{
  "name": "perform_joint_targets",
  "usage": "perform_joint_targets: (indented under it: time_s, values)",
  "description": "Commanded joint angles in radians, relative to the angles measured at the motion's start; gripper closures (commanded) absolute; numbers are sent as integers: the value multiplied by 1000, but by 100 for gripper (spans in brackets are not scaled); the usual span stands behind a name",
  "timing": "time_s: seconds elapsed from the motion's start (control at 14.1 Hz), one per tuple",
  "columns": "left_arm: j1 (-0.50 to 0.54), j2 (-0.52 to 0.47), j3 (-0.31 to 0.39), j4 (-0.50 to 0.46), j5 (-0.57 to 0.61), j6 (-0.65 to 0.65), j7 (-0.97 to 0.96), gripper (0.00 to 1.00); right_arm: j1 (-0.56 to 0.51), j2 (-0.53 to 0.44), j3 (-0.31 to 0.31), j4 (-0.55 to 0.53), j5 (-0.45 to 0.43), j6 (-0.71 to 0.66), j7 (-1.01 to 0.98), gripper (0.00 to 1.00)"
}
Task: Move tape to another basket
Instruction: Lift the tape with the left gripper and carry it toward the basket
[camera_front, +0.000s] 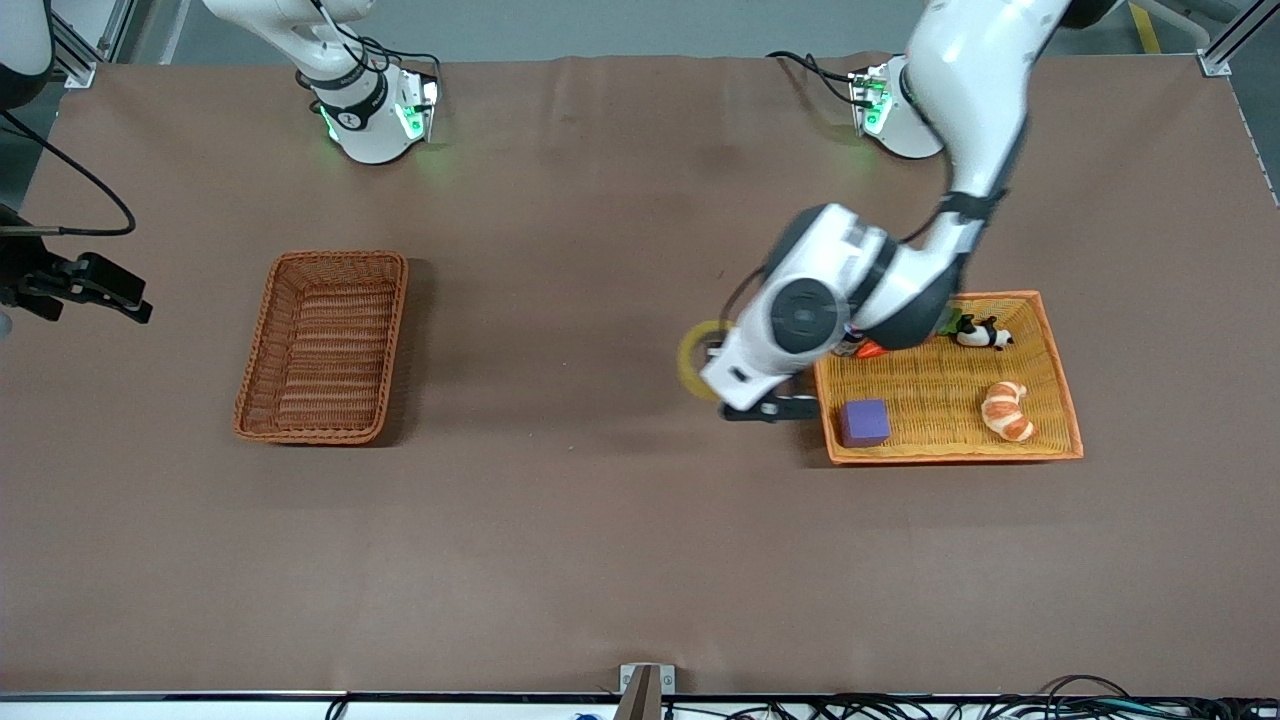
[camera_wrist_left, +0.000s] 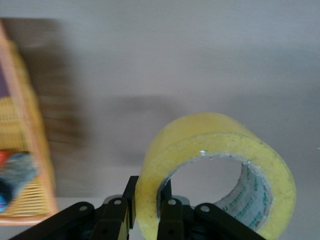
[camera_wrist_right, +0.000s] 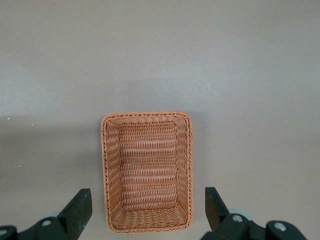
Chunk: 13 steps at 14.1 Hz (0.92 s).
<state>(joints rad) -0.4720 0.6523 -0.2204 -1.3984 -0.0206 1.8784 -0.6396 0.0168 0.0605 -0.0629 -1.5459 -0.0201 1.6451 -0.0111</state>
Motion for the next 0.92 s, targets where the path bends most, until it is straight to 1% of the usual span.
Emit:
perform_joint_targets:
  time_s: [0.0, 0.07, 0.14, 0.28, 0.5, 0.57, 0.64, 0.71, 0.78, 0.85]
  values:
    - [-72, 122, 1, 201, -18, -13, -9, 95, -9, -2, 2, -6, 12, 1, -7, 0]
    - [-104, 160, -1, 232, -21, 11, -8, 95, -8, -1, 2, -11, 12, 1, -9, 0]
    - [-132, 190, -1, 243, -30, 63, -11, 95, -3, 1, 2, -16, 14, 1, -7, 0]
    - [-192, 233, 2, 245, -32, 168, -18, 93, 2, 12, 2, -14, 14, 9, -6, 0]
    - [-243, 325, 10, 272, -32, 302, -25, 86, -1, 21, 2, -14, 14, 10, -6, 0]
    - [-259, 332, 13, 272, -30, 333, -26, 84, 0, 21, 2, -14, 14, 10, -6, 0]
    - [-270, 331, 16, 271, -31, 334, -25, 81, 0, 24, 2, -16, 14, 10, -6, 0]
    - [-281, 337, 19, 271, -30, 337, -23, 76, 2, 33, 3, -16, 19, 12, -6, 0]
    - [-284, 336, 22, 259, -30, 335, -25, 66, 5, 44, 3, -16, 37, 15, -7, 0]
    - [-281, 320, 21, 245, -30, 332, -25, 40, 8, 53, 3, -17, 43, 22, -7, 0]
